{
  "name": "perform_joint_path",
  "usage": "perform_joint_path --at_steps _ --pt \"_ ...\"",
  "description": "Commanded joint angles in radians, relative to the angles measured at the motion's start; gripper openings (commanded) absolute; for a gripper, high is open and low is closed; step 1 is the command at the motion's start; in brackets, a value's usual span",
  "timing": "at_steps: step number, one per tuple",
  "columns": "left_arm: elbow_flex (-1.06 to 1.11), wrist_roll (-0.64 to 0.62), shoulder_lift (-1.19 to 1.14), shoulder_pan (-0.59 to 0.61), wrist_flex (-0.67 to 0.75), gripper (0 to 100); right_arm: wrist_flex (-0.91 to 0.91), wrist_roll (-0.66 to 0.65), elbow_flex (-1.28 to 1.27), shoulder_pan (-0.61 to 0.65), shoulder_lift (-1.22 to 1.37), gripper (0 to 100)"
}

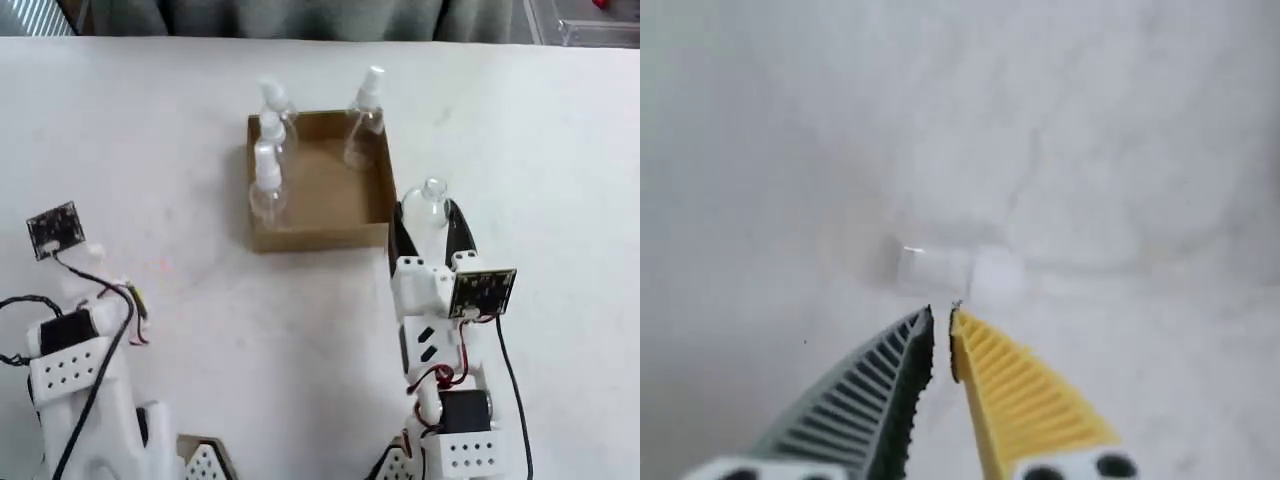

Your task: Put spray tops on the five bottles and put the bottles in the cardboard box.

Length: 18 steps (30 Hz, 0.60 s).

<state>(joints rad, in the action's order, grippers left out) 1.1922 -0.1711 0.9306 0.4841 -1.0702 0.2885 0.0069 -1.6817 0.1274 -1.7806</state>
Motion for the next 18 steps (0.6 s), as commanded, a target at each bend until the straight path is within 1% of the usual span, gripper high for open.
perform_joint_path --at_steps 1,4,10,13,18 --pt "0.003 -0.031 -0.012 0.021 0.044 8 0.004 0.002 -0.009 0.008 -0.018 1.9" --pt "0.048 -0.031 -0.012 0.019 0.092 2 0.004 0.002 -0.009 0.008 -0.018 1.9" --pt "0.060 -0.032 -0.030 0.019 0.118 2 0.004 0.002 -0.009 0.008 -0.018 1.9" --pt "0.018 -0.032 -0.131 0.022 0.120 2 0.004 0.002 -0.009 0.008 -0.018 1.9" --pt "-0.109 -0.032 -0.394 0.030 0.115 2 0.004 0.002 -0.009 0.007 -0.018 1.9"
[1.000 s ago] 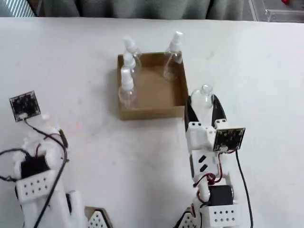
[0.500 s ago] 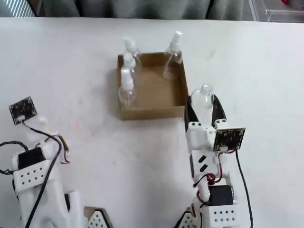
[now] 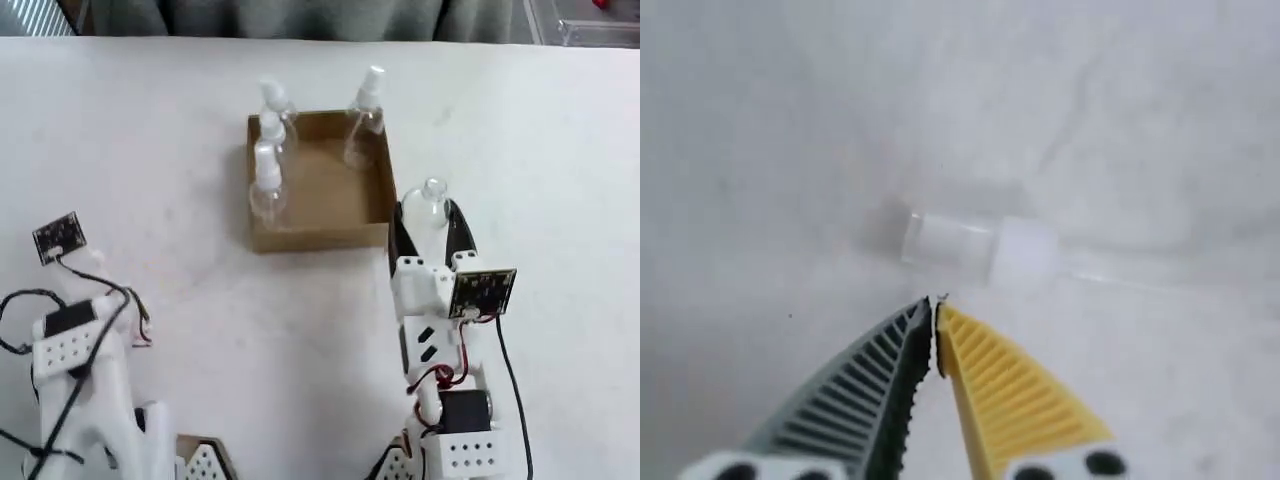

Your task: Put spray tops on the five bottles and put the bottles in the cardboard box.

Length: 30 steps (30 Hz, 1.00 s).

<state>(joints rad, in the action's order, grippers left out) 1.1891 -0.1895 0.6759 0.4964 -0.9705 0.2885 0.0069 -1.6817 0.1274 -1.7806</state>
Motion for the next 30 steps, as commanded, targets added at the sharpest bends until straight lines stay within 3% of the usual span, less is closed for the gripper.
perform_joint_path --at_steps 1,6,11,14,24,30 --pt "-0.130 -0.014 -0.185 0.028 0.020 2 0.004 0.002 -0.009 0.007 -0.018 1.9" --pt "-0.270 -0.015 -0.378 0.082 0.025 2 0.004 0.002 -0.009 0.001 -0.018 1.9" --pt "-0.328 -0.015 -0.549 0.081 0.124 2 0.025 0.003 -0.009 0.008 -0.018 1.9" --pt "-0.396 -0.015 -0.619 0.085 0.094 2 0.024 0.003 -0.009 0.007 -0.018 1.9" --pt "-0.500 -0.118 -0.647 0.077 0.084 2 0.022 0.003 -0.009 0.001 -0.018 1.9" --pt "-0.562 -0.244 -0.647 0.041 0.084 2 0.022 0.003 -0.009 -0.001 -0.018 1.9"
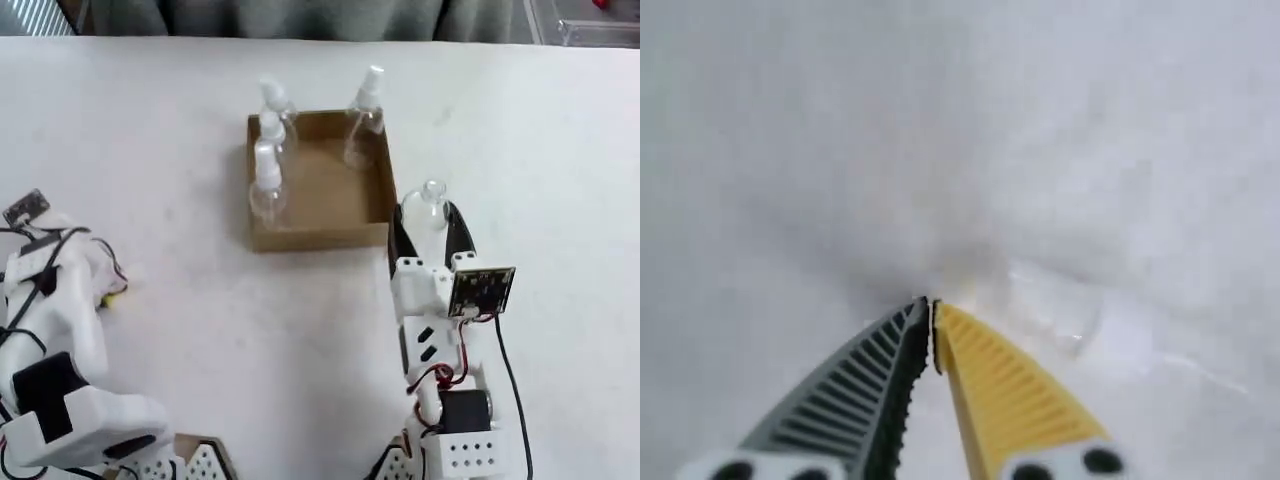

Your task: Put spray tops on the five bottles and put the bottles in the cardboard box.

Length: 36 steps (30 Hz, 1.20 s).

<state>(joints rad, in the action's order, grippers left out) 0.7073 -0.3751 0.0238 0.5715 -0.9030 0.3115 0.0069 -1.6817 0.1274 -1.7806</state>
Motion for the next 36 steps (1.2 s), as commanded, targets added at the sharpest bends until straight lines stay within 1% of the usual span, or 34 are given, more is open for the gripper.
perform_joint_path --at_steps 1,4,10,12,17,22,24,27,31,36 --pt "-0.091 -0.081 0.004 -0.047 0.017 2 -0.001 0.003 -0.009 -0.001 -0.018 1.9" --pt "-0.129 -0.146 0.004 -0.088 0.018 2 0.001 0.002 -0.009 -0.001 -0.018 1.9" --pt "-0.173 -0.221 0.002 -0.153 0.018 2 0.001 0.002 -0.009 -0.004 -0.018 1.9" --pt "-0.181 -0.239 0.007 -0.154 0.015 2 0.001 0.002 -0.009 -0.004 -0.018 1.9" --pt "-0.183 -0.238 0.010 -0.147 0.009 3 0.016 0.002 -0.009 -0.002 -0.018 1.9" --pt "-0.183 -0.250 0.012 -0.104 0.009 15 0.018 0.000 -0.009 0.002 -0.018 1.9" --pt "-0.183 -0.301 0.012 -0.104 0.009 18 0.019 0.000 -0.009 0.007 -0.018 1.9" --pt "-0.183 -0.387 0.012 -0.104 -0.002 18 0.024 0.000 -0.009 0.007 -0.018 1.9" --pt "-0.183 -0.459 0.010 -0.104 -0.003 18 0.024 0.000 -0.009 0.007 -0.018 1.9" --pt "-0.181 -0.479 0.010 -0.110 -0.005 18 0.024 0.000 -0.009 0.007 -0.018 1.9"
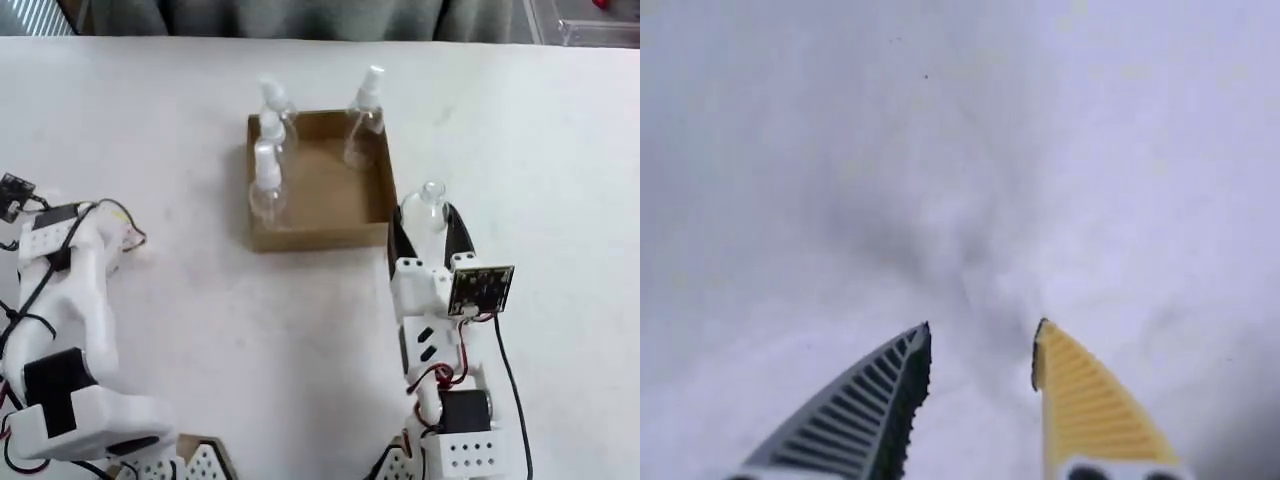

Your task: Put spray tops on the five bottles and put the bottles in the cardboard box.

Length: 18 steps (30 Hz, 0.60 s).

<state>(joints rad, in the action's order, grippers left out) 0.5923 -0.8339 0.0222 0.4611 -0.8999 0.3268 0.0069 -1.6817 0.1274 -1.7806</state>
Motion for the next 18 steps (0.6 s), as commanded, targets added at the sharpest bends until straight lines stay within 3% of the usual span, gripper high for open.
perform_joint_path --at_steps 1,9,13,18 --pt "-0.066 -0.020 0.013 0.001 -0.008 18 0.010 0.000 -0.009 0.007 -0.018 1.9" --pt "-0.058 -0.028 0.119 -0.042 -0.071 30 0.015 0.000 -0.009 0.008 -0.018 1.9" --pt "-0.058 -0.104 0.119 -0.065 -0.063 27 0.015 0.000 -0.009 0.008 -0.018 1.9" --pt "-0.068 -0.112 0.031 -0.058 -0.032 22 0.015 0.000 -0.009 0.008 -0.018 1.9"
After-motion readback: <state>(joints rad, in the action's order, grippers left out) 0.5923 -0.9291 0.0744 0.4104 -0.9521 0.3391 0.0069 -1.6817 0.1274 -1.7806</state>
